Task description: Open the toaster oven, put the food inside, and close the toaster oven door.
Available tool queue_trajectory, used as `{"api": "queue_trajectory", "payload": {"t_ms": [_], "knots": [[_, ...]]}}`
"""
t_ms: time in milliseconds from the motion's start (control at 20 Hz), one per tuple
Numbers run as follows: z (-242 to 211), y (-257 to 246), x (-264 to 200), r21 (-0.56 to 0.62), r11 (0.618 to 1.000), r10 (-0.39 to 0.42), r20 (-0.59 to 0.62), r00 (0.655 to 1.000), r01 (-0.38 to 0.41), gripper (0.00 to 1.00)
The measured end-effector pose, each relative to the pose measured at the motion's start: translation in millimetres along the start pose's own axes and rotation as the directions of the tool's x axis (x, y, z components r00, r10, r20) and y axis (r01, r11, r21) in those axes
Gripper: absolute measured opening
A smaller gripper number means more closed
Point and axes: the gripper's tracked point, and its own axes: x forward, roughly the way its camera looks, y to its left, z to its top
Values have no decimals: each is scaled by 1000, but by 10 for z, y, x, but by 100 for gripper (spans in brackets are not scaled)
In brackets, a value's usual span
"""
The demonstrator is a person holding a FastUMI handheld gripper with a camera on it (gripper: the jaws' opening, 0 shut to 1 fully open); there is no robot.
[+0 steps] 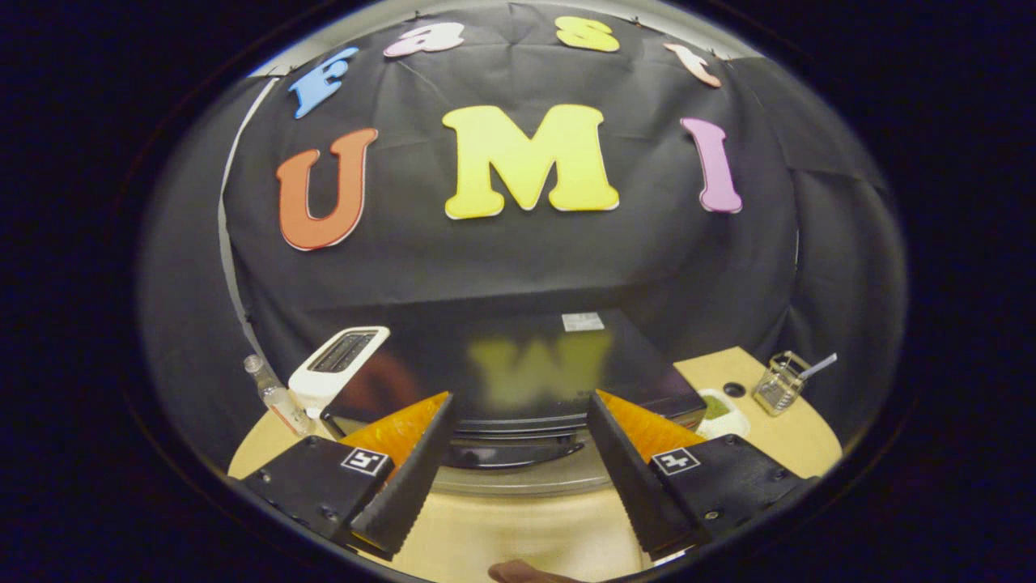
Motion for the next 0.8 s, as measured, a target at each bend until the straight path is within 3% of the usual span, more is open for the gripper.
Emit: {"api": "queue_trajectory", "payload": {"t_ms": [400,800], "knots": [[-102,109,57,-79,996,-29,15,999,30,100],[-362,107,-386,-104,995,-5,63,998,11,100]]}}
